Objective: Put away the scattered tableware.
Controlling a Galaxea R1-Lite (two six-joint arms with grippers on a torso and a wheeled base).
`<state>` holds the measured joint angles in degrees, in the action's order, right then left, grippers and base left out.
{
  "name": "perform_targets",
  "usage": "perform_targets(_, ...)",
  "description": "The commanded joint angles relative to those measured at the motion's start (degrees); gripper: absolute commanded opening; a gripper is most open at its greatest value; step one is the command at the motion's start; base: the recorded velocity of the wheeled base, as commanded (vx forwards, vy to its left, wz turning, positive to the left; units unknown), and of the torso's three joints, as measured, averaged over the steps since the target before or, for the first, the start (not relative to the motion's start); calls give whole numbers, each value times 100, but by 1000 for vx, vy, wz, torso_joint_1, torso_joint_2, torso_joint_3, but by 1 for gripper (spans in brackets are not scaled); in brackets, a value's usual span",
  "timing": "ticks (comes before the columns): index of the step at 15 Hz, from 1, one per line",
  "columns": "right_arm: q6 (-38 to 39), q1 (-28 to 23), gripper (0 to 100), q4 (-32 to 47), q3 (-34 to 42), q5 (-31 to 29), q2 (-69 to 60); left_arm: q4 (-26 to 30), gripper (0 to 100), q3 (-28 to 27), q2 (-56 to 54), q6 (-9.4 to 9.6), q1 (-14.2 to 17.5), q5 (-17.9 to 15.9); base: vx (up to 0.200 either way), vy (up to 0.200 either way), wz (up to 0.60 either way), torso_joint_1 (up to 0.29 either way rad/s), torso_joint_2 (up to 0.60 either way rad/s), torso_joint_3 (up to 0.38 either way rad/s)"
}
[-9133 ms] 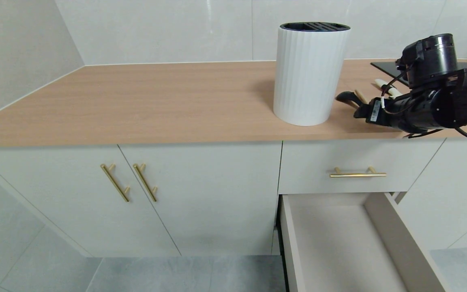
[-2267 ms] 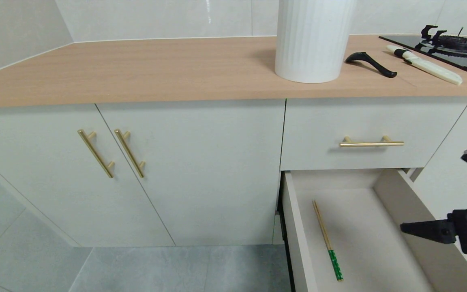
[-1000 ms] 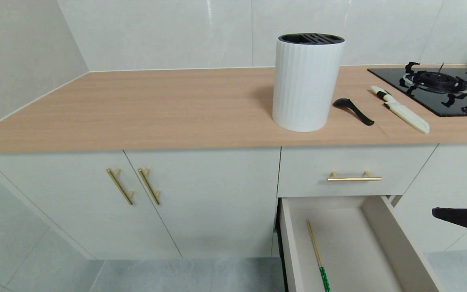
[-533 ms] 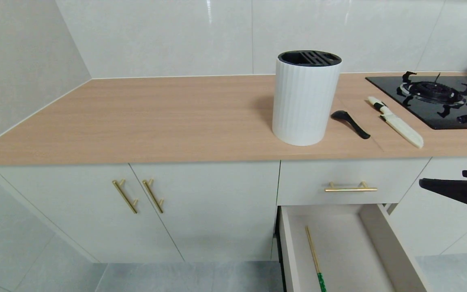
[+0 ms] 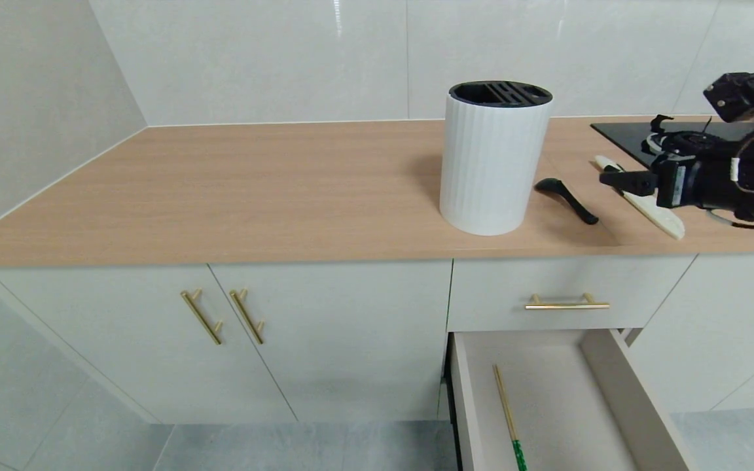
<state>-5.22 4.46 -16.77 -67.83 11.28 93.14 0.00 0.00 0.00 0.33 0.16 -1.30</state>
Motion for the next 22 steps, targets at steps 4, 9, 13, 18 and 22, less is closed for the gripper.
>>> perform_targets(4,-50,-262,100,-116,-1171,542,1734,0,100,0,0,2,2,-1,0,0,0,0,0,0)
perform_targets(9,-32,-218,100,-19,-1435,498,2068,0,100,0,0,2,2,-1,0,0,0,0,0,0)
perform_targets(13,-41,-33,100,-63,-1488,173,2314,0,100,0,0,2,2,7,0,0,0,0,0,0)
perform_targets(18,-41,-42,100,-72,-1532,164,2349,0,100,0,9,2,2,-1,0,0,0,0,0,0)
perform_targets(22,-41,-16,0,-72,-1532,164,2376,0,100,0,0,2,2,-1,0,0,0,0,0,0)
